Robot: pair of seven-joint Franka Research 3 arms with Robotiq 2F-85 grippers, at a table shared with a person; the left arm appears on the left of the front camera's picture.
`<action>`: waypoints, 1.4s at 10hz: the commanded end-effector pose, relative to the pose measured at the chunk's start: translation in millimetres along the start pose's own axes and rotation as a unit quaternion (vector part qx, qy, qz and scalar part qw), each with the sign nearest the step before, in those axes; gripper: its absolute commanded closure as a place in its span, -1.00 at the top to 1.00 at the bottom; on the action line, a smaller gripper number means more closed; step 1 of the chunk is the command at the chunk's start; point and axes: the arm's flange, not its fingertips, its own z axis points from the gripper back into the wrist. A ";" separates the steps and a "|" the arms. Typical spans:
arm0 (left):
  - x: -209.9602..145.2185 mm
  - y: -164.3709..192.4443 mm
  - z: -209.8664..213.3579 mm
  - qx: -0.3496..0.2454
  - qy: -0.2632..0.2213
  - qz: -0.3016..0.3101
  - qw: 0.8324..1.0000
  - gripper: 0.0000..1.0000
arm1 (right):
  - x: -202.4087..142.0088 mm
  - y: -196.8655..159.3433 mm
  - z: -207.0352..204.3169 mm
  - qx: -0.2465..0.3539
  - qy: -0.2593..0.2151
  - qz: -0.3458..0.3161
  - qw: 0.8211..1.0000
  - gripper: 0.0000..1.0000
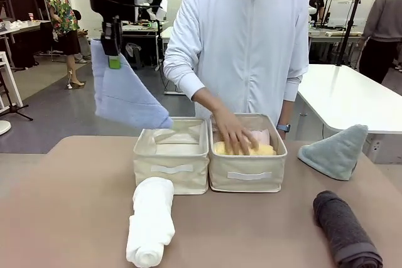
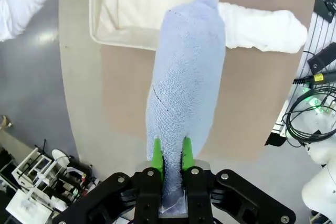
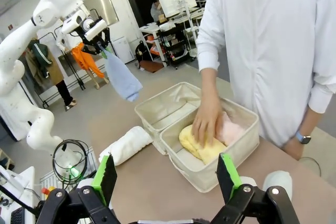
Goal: Sort the towels based on their folding style.
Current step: Pick up one triangle-folded towel and place it in the left Fabric basket.
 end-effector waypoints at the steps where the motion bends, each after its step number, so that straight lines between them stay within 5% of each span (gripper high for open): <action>1: 19.0 1.5 -10.8 -0.003 -0.013 -0.011 1.000 -0.69 | 0.0 -1.8 -0.7 0.007 -0.012 0.008 1.000 1.00; 4: 14.3 -0.9 -8.8 -0.005 -0.002 -0.011 1.000 -0.69 | 0.0 -1.8 -0.7 0.007 -0.012 0.008 1.000 1.00; 8: 61.1 55.6 -39.7 0.018 -0.021 -0.098 0.995 -0.69 | 0.0 -1.8 -0.7 0.007 -0.012 0.008 1.000 1.00; 14: 96.0 75.4 -132.3 -0.036 -0.040 -0.026 0.998 -0.69 | 0.0 -1.8 -0.7 0.007 -0.012 0.008 1.000 1.00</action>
